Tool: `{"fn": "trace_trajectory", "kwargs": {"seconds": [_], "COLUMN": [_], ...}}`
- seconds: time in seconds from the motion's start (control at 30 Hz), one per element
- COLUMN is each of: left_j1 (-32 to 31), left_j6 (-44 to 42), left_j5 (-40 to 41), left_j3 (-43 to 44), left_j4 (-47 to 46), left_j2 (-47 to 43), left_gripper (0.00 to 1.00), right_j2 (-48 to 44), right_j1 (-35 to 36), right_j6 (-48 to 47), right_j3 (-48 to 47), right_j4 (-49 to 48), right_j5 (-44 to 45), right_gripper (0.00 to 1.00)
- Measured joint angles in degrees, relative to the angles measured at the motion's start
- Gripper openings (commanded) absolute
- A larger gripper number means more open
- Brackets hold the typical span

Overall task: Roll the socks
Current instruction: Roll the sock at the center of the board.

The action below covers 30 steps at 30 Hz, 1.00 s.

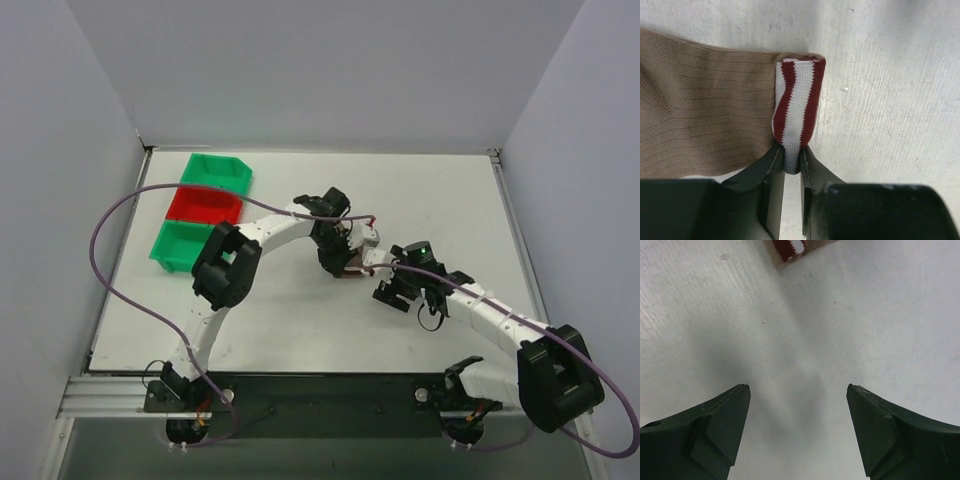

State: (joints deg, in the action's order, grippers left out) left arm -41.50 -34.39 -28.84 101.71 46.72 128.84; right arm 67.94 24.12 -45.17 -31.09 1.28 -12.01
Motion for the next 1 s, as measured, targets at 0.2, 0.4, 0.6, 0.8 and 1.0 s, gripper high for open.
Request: {"fn": "trace_trajectory", "kwargs": {"seconds": [0.2,0.4,0.6,0.8,1.0], "left_j1": [0.8,1.3,1.6,1.6,1.6], "left_j6": [1.0,1.3,2.3,3.2,3.3], "left_j5": [-2.7,-5.4,-8.3,-9.5,-9.7], "left_j3": [4.0,7.7,10.5,12.2,13.7], "left_j4": [3.6,6.7,9.2,10.7,12.2], "left_j2": [2.8,5.3,7.5,8.7,9.5], "left_gripper": [0.00,0.00,0.00,0.00,0.00], "right_j2": [0.4,5.0,12.4,17.1,19.7], "right_j1": [6.8,14.7,19.7,21.8,22.5], "right_j6": [-3.8,-7.8,-11.8,-14.1,-15.0], "right_j3": [4.2,4.9,5.0,5.0,3.6], "right_j4": [-7.9,-17.4,-26.7,-32.9,-34.0], "right_j5": [6.0,11.7,16.7,19.9,20.8], "right_gripper": [0.77,0.74,0.62,0.49,0.45]}}
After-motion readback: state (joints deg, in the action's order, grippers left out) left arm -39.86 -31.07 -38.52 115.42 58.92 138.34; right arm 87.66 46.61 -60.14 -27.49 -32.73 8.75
